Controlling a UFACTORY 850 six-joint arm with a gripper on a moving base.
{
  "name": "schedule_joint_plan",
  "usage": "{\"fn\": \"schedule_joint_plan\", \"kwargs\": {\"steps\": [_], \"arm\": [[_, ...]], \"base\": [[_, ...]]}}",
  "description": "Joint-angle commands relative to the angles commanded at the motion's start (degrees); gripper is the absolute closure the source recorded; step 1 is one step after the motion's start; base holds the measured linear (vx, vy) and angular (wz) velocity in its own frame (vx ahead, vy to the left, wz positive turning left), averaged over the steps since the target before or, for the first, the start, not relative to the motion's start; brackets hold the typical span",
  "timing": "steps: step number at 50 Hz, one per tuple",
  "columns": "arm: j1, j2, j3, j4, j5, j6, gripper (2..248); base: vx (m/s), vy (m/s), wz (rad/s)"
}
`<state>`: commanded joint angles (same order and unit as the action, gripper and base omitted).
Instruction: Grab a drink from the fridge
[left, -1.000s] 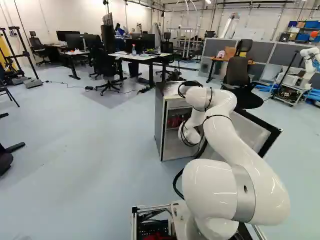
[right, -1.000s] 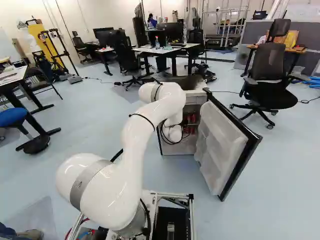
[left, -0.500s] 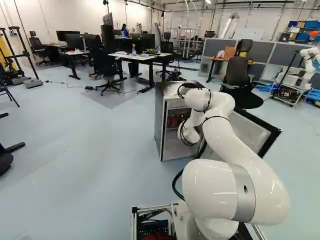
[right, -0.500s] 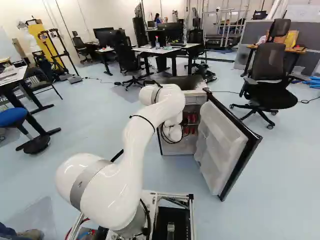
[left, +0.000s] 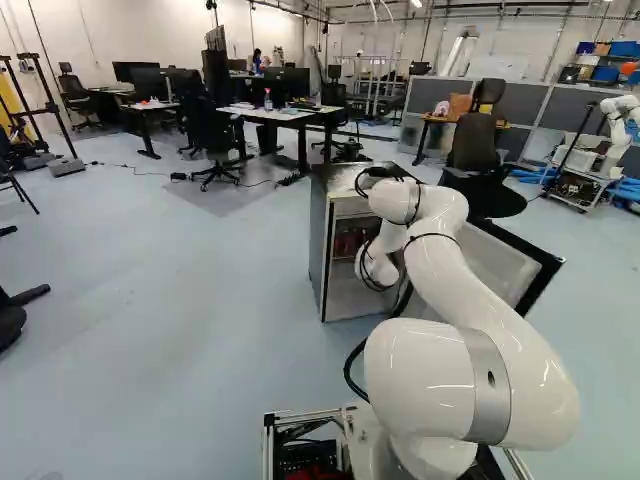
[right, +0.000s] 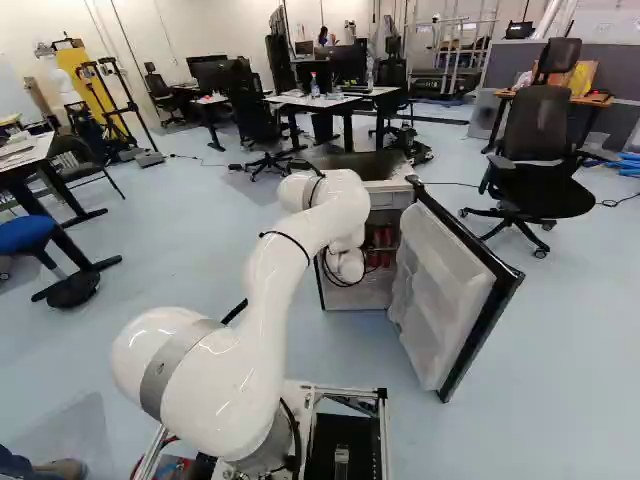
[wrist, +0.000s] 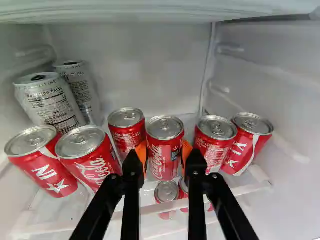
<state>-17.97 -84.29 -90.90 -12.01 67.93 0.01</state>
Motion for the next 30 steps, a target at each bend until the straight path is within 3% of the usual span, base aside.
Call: {"fn": "schedule_joint_plan", "kwargs": {"steps": [30], "arm": [[-0.15,1.37,2.47,0.0,0.0,0.0,159]], "base": [[0.0,0.0,0.0]]}}
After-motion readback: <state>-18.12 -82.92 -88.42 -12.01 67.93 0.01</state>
